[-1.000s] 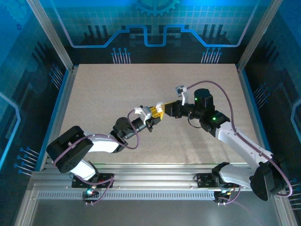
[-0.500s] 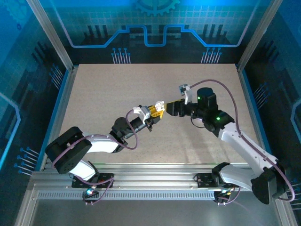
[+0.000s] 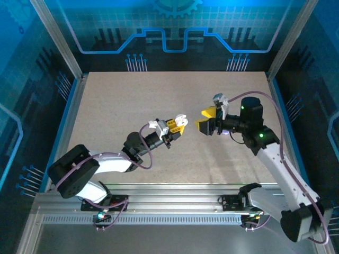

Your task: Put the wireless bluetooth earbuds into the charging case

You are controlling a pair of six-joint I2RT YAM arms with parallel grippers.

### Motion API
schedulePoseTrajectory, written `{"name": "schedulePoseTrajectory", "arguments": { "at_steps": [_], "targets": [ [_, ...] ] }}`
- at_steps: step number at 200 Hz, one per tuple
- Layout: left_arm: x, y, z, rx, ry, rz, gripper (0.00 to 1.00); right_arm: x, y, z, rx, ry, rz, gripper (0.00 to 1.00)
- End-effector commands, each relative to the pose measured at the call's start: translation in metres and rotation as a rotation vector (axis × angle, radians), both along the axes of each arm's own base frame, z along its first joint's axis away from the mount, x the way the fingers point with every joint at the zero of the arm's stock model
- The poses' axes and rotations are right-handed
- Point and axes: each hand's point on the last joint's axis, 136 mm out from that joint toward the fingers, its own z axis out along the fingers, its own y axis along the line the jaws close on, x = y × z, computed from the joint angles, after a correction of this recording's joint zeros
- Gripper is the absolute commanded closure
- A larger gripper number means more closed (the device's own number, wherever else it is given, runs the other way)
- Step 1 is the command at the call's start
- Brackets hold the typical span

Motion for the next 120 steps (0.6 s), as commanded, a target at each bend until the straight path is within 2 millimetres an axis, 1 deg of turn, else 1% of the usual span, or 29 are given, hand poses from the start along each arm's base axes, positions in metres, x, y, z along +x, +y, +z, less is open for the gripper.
{"name": "schedulePoseTrajectory", "arguments": {
  "at_steps": [1, 27, 73, 86, 120],
  "targets": [
    [-0.013, -0.001, 0.017, -0.034, -0.025, -0.056, 0.89, -0.030, 0.010, 0.007, -0.013, -0.202, 0.295, 0.31],
    [-0.016, -0.001, 0.018, -0.034, -0.028, -0.070, 0.89, -0.024, 0.011, 0.001, -0.081, -0.317, 0.351, 0.32],
    [-0.018, -0.001, 0.019, -0.034, -0.039, -0.074, 0.89, -0.010, 0.022, -0.004, -0.098, -0.337, 0.428, 0.33],
    [-0.018, 0.000, 0.019, -0.034, -0.039, -0.071, 0.89, -0.005, 0.025, -0.008, -0.107, -0.320, 0.442, 0.33],
    [-0.019, 0.000, 0.021, -0.037, -0.044, -0.071, 0.89, 0.005, 0.035, -0.011, -0.101, -0.284, 0.478, 0.33]
  ]
}}
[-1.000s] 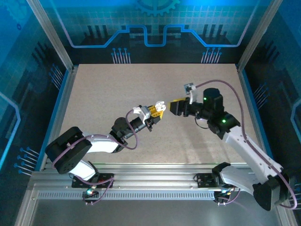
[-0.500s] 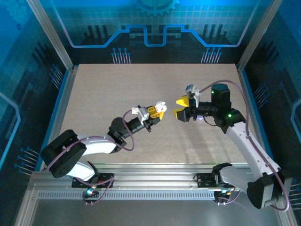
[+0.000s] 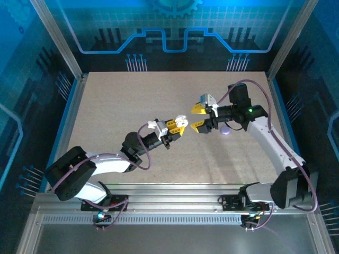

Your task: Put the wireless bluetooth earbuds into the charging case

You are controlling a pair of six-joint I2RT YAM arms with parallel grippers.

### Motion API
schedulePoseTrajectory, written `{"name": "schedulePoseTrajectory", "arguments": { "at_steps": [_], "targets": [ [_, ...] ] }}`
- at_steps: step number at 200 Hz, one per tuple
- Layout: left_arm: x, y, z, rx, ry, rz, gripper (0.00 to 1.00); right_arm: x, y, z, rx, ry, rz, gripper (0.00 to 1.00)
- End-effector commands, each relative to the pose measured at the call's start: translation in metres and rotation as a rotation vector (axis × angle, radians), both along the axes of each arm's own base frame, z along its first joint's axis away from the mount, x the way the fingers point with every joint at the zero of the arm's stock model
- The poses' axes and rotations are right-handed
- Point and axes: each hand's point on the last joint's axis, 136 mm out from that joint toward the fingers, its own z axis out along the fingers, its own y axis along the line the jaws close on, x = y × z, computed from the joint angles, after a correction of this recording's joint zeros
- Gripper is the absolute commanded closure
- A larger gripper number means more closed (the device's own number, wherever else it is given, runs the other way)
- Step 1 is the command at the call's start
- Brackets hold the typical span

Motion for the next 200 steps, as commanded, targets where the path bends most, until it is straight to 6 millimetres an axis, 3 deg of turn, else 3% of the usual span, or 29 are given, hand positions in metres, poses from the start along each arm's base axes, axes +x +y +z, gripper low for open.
{"name": "schedulePoseTrajectory", "arguments": {
  "at_steps": [1, 82, 200],
  "targets": [
    [-0.011, 0.002, 0.014, -0.029, -0.030, -0.033, 0.89, -0.006, 0.009, 0.005, 0.011, 0.006, 0.073, 0.33],
    [-0.009, 0.002, 0.011, -0.020, -0.025, -0.021, 0.89, -0.015, 0.027, 0.008, 0.036, 0.039, 0.210, 0.38],
    [-0.003, 0.003, 0.004, -0.003, -0.018, 0.010, 0.89, -0.058, 0.016, 0.034, 0.079, -0.035, 0.269, 0.53]
  ]
}}
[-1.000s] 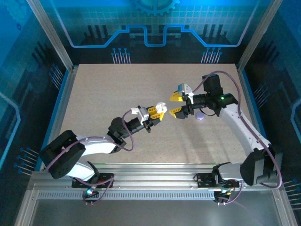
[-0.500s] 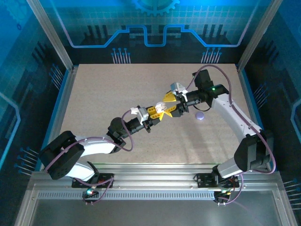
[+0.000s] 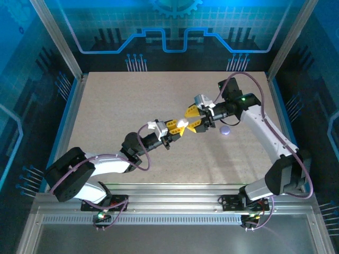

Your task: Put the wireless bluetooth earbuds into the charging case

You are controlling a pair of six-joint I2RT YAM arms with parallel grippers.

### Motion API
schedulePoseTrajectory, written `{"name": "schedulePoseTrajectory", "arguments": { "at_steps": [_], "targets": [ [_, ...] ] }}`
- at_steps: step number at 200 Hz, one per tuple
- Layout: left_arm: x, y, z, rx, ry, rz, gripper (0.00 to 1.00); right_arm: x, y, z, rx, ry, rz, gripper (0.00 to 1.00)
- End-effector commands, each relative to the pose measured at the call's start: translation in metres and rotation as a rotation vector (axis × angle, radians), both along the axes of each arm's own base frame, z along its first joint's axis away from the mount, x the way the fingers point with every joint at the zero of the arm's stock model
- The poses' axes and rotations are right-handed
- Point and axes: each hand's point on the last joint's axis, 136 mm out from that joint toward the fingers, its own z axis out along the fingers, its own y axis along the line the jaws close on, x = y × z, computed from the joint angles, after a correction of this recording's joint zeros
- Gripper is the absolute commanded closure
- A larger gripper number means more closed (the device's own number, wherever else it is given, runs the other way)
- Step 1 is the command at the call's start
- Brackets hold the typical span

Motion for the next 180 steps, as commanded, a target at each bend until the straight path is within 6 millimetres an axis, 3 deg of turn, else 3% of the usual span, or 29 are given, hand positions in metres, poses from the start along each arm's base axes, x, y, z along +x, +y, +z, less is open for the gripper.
{"name": "schedulePoseTrajectory", "arguments": {
  "at_steps": [1, 16, 39, 74, 140, 180],
  "targets": [
    [-0.001, 0.002, 0.003, -0.007, -0.010, 0.009, 0.89, -0.029, -0.003, 0.014, 0.043, -0.006, 0.045, 0.53],
    [-0.001, 0.002, 0.004, -0.011, -0.011, 0.006, 0.89, -0.029, -0.005, 0.010, 0.029, -0.020, 0.020, 0.54],
    [-0.004, 0.001, 0.005, -0.016, -0.015, -0.011, 0.89, -0.011, -0.006, -0.002, -0.021, -0.067, -0.079, 0.52],
    [-0.007, 0.001, 0.007, -0.022, -0.019, -0.026, 0.89, 0.005, -0.002, -0.002, -0.023, -0.113, -0.093, 0.52],
    [-0.007, 0.001, 0.007, -0.021, -0.019, -0.029, 0.89, 0.005, 0.009, -0.006, -0.028, -0.119, -0.012, 0.53],
    [-0.009, 0.000, 0.006, -0.020, -0.019, -0.034, 0.89, 0.004, 0.013, -0.005, -0.019, -0.113, 0.030, 0.60]
  ]
}}
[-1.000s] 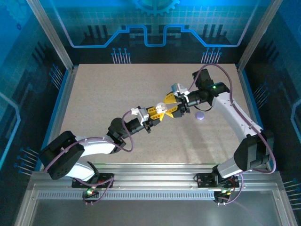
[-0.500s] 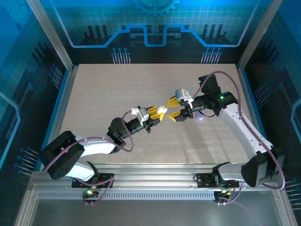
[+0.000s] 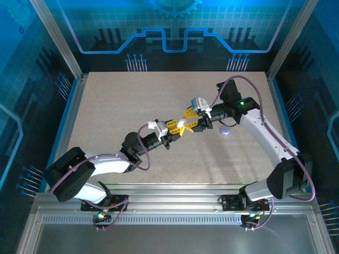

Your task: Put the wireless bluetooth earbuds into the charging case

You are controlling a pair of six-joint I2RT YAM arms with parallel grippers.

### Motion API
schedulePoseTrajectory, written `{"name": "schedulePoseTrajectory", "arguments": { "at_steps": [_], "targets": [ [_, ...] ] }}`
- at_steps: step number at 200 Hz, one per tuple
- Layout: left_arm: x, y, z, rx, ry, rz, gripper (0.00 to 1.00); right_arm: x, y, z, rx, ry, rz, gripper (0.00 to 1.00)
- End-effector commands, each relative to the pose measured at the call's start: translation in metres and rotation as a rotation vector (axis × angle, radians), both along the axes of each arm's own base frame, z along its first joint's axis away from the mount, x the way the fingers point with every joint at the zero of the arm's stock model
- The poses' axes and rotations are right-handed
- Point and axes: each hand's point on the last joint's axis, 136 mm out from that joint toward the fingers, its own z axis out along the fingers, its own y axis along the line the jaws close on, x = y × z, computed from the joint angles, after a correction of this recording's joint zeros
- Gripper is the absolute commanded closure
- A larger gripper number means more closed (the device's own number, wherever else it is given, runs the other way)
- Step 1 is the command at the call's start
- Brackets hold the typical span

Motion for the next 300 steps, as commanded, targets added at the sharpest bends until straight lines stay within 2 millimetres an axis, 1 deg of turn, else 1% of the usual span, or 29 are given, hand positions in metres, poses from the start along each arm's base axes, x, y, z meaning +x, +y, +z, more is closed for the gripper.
{"name": "schedulePoseTrajectory", "arguments": {
  "at_steps": [1, 21, 70, 100, 106, 115, 137, 145, 154, 167, 177, 180, 181, 188, 191, 213, 237, 262, 284, 300],
  "targets": [
    [-0.009, 0.000, 0.008, -0.023, -0.023, -0.033, 0.89, -0.008, 0.005, 0.008, 0.025, -0.003, 0.062, 0.60],
    [-0.009, 0.000, 0.008, -0.024, -0.027, -0.035, 0.89, -0.007, 0.006, 0.007, 0.021, 0.001, 0.072, 0.65],
    [-0.010, 0.000, 0.008, -0.022, -0.025, -0.042, 0.88, -0.009, 0.009, 0.005, 0.020, 0.011, 0.101, 0.69],
    [-0.011, 0.000, 0.008, -0.021, -0.025, -0.043, 0.88, -0.008, 0.010, 0.004, 0.011, 0.015, 0.106, 0.81],
    [-0.010, 0.000, 0.008, -0.022, -0.026, -0.041, 0.87, -0.008, 0.010, 0.003, 0.008, 0.016, 0.104, 0.84],
    [-0.010, 0.001, 0.008, -0.022, -0.026, -0.037, 0.83, -0.007, 0.009, 0.002, 0.003, 0.014, 0.101, 0.86],
    [-0.009, 0.001, 0.006, -0.018, -0.028, -0.028, 0.79, -0.008, 0.008, 0.002, -0.004, 0.016, 0.090, 0.88],
    [-0.008, 0.002, 0.005, -0.014, -0.028, -0.021, 0.74, -0.007, 0.006, 0.003, -0.006, 0.018, 0.083, 0.89],
    [-0.007, 0.003, 0.003, -0.012, -0.028, -0.011, 0.66, -0.007, 0.005, 0.003, -0.009, 0.027, 0.073, 0.90],
    [-0.006, 0.006, 0.001, -0.007, -0.031, 0.007, 0.48, -0.001, 0.001, 0.002, -0.016, 0.049, 0.034, 0.90],
    [-0.005, 0.008, -0.002, 0.000, -0.032, 0.025, 0.36, 0.005, -0.002, 0.000, -0.035, 0.068, -0.012, 0.90],
    [-0.004, 0.009, -0.003, 0.002, -0.034, 0.032, 0.26, 0.006, -0.003, -0.002, -0.043, 0.076, -0.025, 0.90],
    [-0.004, 0.009, -0.002, 0.002, -0.035, 0.033, 0.25, 0.008, -0.004, -0.003, -0.049, 0.080, -0.037, 0.91],
    [-0.003, 0.012, -0.005, 0.009, -0.030, 0.049, 0.04, 0.013, -0.006, -0.007, -0.072, 0.097, -0.080, 0.91],
    [-0.003, 0.012, -0.006, 0.012, -0.027, 0.055, 0.01, 0.016, -0.007, -0.010, -0.086, 0.109, -0.105, 0.92],
    [0.003, 0.020, -0.017, 0.059, 0.010, 0.113, 0.01, 0.028, -0.018, -0.031, -0.186, 0.208, -0.238, 0.92],
    [0.013, 0.032, -0.030, 0.108, 0.076, 0.200, 0.01, 0.046, -0.034, -0.065, -0.304, 0.330, -0.417, 0.93],
    [0.014, 0.042, -0.039, 0.151, 0.118, 0.248, 0.01, 0.063, -0.051, -0.096, -0.355, 0.481, -0.544, 0.92],
    [0.016, 0.048, -0.046, 0.196, 0.160, 0.278, 0.01, 0.082, -0.066, -0.125, -0.410, 0.610, -0.660, 0.92],
    [0.019, 0.051, -0.052, 0.232, 0.193, 0.301, 0.01, 0.093, -0.074, -0.144, -0.431, 0.709, -0.710, 0.93]
  ]
}}
